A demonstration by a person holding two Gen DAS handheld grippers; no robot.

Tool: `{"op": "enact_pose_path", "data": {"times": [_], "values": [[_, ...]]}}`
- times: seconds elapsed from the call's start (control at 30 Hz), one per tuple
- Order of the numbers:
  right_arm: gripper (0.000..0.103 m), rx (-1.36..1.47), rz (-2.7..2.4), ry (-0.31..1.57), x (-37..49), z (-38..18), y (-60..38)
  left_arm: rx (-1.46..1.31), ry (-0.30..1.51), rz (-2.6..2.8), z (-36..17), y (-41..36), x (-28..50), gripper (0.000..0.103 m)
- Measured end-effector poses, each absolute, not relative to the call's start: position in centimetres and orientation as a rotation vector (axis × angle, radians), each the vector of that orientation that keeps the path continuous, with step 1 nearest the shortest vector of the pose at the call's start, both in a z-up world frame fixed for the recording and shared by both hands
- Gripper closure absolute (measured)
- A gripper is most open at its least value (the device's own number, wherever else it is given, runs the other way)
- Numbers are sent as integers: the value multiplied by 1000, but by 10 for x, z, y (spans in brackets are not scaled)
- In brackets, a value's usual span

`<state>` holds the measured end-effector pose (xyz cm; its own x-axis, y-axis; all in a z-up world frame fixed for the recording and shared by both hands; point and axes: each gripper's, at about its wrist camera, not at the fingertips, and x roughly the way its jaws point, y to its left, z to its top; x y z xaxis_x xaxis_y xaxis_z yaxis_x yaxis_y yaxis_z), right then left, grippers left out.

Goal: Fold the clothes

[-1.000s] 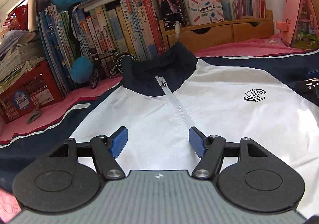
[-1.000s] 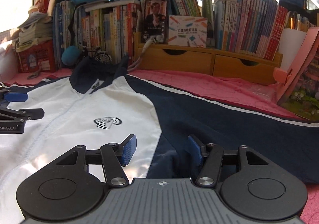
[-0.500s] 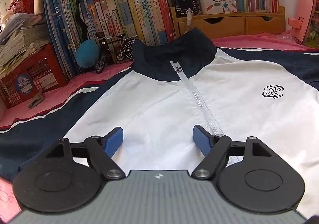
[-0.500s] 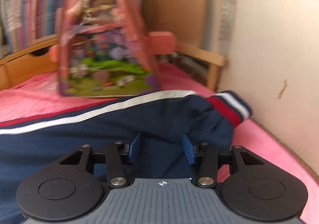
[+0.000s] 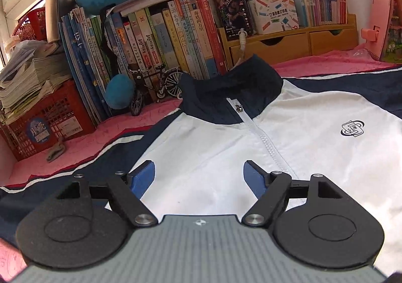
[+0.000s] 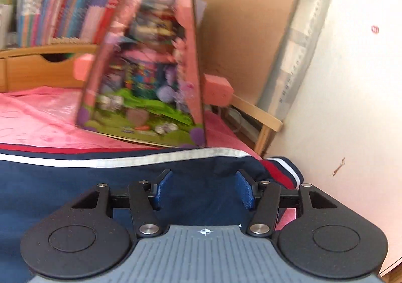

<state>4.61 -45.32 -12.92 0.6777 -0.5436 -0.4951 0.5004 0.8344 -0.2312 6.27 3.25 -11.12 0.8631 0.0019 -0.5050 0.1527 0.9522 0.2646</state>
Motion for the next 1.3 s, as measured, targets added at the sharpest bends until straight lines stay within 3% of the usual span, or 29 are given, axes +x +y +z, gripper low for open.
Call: {"op": "enact_pose_path", "data": {"times": [0.13, 0.2, 0.3, 0.43, 0.6, 0.7, 0.9, 1.3], "values": [[43, 74, -177, 560, 43, -95, -384, 279, 518, -77, -107, 53, 85, 30], [43, 108, 21, 586, 56, -93, -336, 255, 556, -88, -114, 61, 99, 55], [46, 92, 263, 654, 80, -97, -252, 208, 624, -105, -129, 70, 121, 66], [56, 2, 406, 764, 115, -118, -148, 192, 636, -69, -136, 73, 148, 65], [67, -117, 233, 714, 162, -143, -94, 241, 631, -42, -136, 79, 186, 64], [66, -47, 135, 691, 192, -143, -106, 188, 642, -22, -137, 91, 211, 57], [54, -19, 50, 662, 234, -151, -131, 149, 659, 28, -140, 101, 247, 47], [40, 6, -2, 678, 269, -157, -140, 222, 654, 87, -147, 95, 264, 46]]}}
